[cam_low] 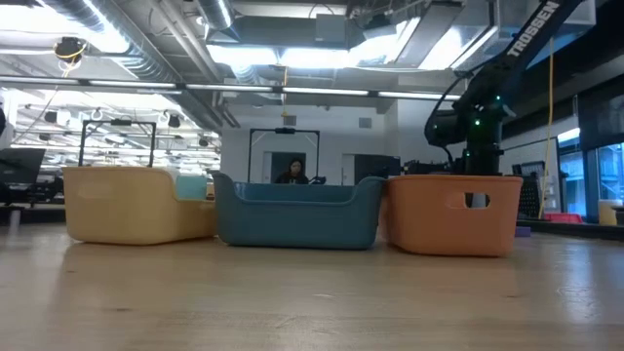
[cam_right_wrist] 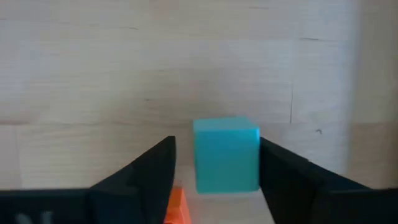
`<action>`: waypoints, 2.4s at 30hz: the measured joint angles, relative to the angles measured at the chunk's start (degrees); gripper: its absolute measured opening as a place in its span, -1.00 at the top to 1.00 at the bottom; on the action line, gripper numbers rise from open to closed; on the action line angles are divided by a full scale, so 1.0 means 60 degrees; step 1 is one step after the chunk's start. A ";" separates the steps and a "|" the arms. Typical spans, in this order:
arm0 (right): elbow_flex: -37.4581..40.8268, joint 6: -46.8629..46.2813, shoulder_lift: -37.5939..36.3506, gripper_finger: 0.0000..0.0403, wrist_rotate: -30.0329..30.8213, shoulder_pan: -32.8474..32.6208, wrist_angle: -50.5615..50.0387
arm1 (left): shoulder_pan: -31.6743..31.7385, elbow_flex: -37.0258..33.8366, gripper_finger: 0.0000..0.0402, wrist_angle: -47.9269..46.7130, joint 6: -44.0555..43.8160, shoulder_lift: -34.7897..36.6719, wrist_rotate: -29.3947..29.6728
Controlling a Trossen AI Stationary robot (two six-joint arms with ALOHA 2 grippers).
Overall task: Sort & place blocks by color
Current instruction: Put the blue block into the yellow bin
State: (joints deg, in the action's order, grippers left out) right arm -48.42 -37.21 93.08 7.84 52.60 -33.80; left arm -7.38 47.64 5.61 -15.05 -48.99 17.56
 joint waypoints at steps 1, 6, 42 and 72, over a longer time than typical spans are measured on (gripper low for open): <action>0.0000 0.0000 0.0000 0.00 0.0000 0.0000 -0.0002 | 0.0001 0.0000 1.00 0.0000 0.0000 0.0000 0.0000; -0.0011 0.0040 -0.0009 0.33 0.0000 0.0000 -0.0193 | 0.0001 0.0000 1.00 0.0000 0.0000 0.0000 0.0000; -0.0007 0.2889 -0.6510 0.33 -0.0298 -0.9364 0.5950 | 0.0002 0.0000 1.00 -0.0160 -0.0431 -0.0004 0.0452; -0.0007 0.3009 -0.6455 0.33 -0.0262 -0.9592 0.6328 | 0.0003 0.0000 0.94 -0.0148 -0.0712 -0.0004 0.0375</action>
State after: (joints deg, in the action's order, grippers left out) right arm -48.47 -19.16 54.35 6.26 -4.95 4.16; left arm -7.35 47.64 4.72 -19.32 -49.01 19.81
